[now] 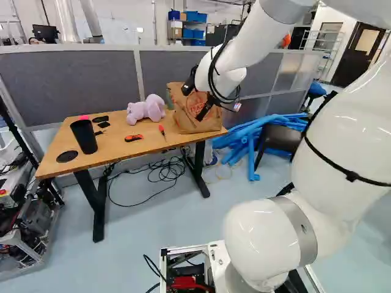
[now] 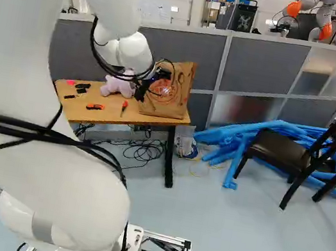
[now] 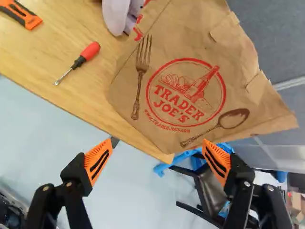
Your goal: Pick up the bag on the ground and place it on the table
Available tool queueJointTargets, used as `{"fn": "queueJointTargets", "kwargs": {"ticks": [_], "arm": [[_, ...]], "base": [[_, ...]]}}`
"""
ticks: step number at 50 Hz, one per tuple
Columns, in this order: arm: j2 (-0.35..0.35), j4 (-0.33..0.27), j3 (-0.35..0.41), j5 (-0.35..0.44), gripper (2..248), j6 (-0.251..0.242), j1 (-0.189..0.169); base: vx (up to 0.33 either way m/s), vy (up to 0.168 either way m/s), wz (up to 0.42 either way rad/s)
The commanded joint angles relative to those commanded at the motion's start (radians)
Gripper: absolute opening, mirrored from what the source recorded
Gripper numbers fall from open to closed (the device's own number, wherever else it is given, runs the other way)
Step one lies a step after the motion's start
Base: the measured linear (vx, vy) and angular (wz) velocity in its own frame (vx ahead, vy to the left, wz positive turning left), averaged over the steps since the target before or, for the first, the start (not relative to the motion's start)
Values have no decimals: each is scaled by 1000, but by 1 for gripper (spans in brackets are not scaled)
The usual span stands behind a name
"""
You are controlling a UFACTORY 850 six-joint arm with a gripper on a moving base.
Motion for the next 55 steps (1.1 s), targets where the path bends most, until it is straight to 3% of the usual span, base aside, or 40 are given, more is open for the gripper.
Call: {"fn": "queueJointTargets", "kwargs": {"ticks": [27,55], "arm": [[84,0,246,317,247,321,-20],[148,0,434,558,247,566,-35]], "base": [[0,0,0],[0,0,0]]}}
